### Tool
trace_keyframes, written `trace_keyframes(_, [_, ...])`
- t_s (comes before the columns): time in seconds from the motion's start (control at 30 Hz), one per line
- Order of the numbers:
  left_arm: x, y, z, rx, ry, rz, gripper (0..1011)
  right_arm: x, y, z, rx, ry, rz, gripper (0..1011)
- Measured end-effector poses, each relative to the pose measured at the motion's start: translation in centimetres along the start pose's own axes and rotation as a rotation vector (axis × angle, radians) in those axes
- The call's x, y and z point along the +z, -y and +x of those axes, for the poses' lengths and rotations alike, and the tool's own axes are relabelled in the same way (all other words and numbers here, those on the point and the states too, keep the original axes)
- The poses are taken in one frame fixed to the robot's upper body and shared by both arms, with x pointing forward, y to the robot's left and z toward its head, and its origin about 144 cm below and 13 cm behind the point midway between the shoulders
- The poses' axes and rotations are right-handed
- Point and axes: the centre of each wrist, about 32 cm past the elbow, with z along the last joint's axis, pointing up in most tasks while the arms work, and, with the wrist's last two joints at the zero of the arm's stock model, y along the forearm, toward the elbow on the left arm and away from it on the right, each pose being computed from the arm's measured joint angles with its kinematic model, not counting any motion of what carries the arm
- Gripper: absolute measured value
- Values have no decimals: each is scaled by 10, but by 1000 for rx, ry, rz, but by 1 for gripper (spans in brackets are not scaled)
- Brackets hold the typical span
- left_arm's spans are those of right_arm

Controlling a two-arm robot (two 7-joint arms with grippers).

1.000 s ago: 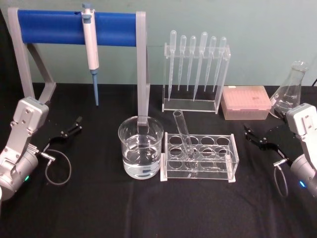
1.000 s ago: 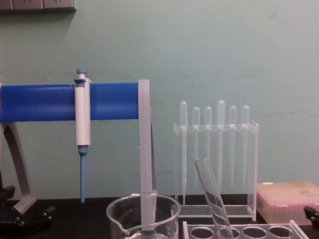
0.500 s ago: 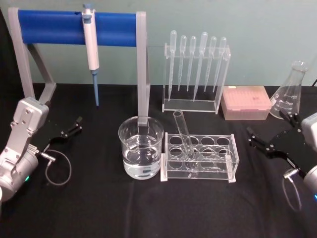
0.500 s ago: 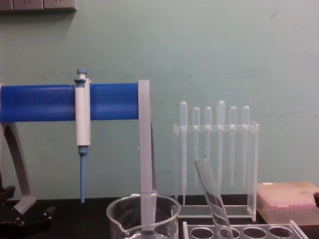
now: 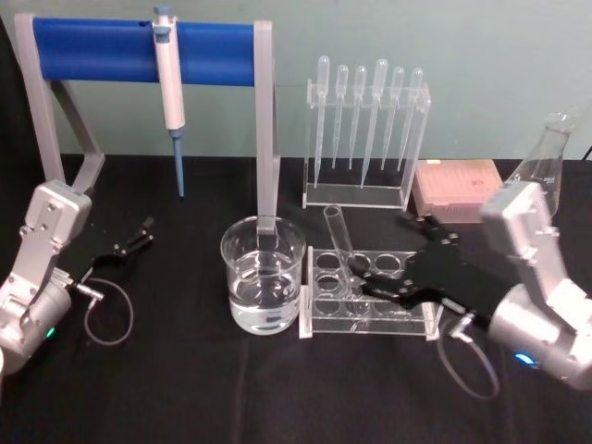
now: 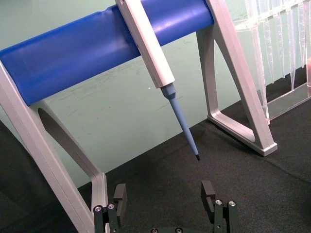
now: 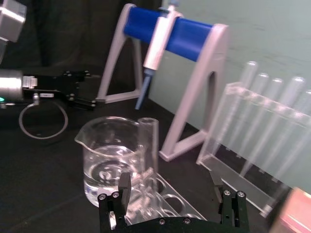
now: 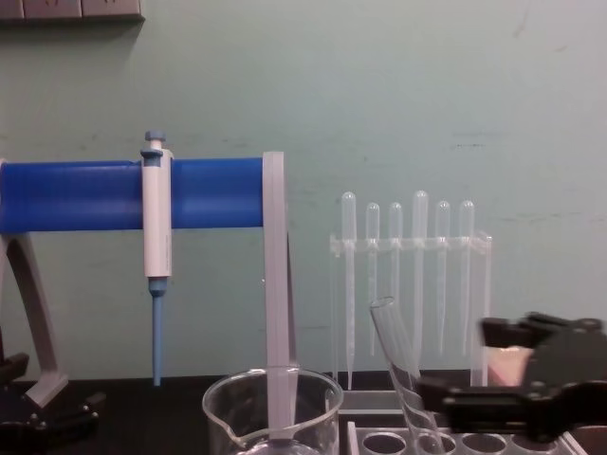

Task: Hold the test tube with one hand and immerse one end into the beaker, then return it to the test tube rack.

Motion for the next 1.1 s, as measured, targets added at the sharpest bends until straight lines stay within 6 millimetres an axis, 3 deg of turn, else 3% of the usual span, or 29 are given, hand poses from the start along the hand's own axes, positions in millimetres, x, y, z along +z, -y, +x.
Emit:
trace_keyframes(0.2, [0,0,0,0,0,0,1000,8,-28,0,65,39,-32,1002])
trace_keyframes(0.63, [0,0,0,0,0,0,1000,9,-45,3,102,45,-56,989])
trace_keyframes(0.93, [0,0,0,0,0,0,1000,8,-49,4,98,36,-52,787])
trace_keyframes(1.1, [0,0,0,0,0,0,1000,8,-51,4,103,33,-51,627])
